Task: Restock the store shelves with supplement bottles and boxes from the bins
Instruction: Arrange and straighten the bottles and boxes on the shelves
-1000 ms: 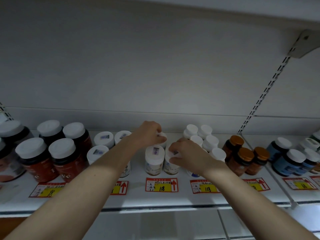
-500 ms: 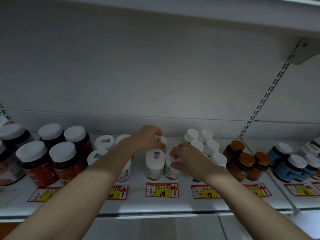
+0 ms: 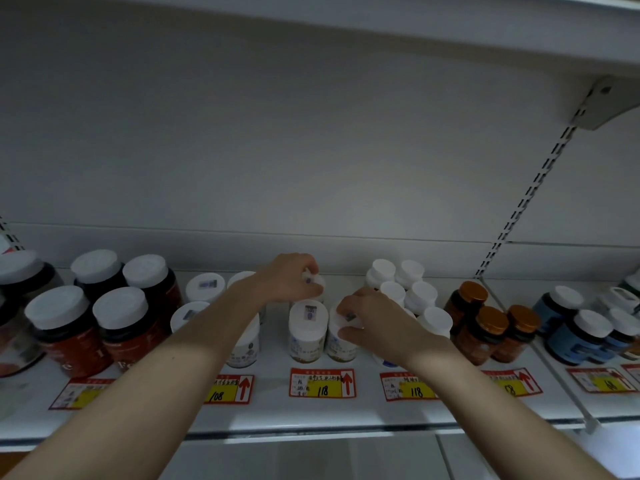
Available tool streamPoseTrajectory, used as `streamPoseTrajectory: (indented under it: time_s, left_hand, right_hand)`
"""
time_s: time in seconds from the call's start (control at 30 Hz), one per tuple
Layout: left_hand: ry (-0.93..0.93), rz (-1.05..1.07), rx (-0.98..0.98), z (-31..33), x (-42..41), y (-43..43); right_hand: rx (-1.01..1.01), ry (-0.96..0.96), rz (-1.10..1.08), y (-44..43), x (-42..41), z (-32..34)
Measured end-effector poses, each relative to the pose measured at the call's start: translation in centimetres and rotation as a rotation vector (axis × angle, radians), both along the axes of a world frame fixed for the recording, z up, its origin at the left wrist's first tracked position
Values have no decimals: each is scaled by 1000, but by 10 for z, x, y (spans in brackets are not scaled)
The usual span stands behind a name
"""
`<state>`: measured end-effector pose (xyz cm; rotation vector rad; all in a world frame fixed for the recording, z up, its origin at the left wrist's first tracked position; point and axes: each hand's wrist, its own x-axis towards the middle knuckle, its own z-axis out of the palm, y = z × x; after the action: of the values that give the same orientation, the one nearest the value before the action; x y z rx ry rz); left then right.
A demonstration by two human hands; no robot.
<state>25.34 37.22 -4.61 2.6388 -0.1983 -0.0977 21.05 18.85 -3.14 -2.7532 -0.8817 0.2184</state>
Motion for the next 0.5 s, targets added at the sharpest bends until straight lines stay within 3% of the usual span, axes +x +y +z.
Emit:
streamPoseTrajectory:
  time_s: [0.2,0.5]
  left_hand:
    - [-45,-2,-17,-4,-1,0]
    - [-489,59,-21,22,-29,12]
  right_hand:
    - [-3,-23,10,0,0,-1]
    - [131,-79,126,8,-8,14]
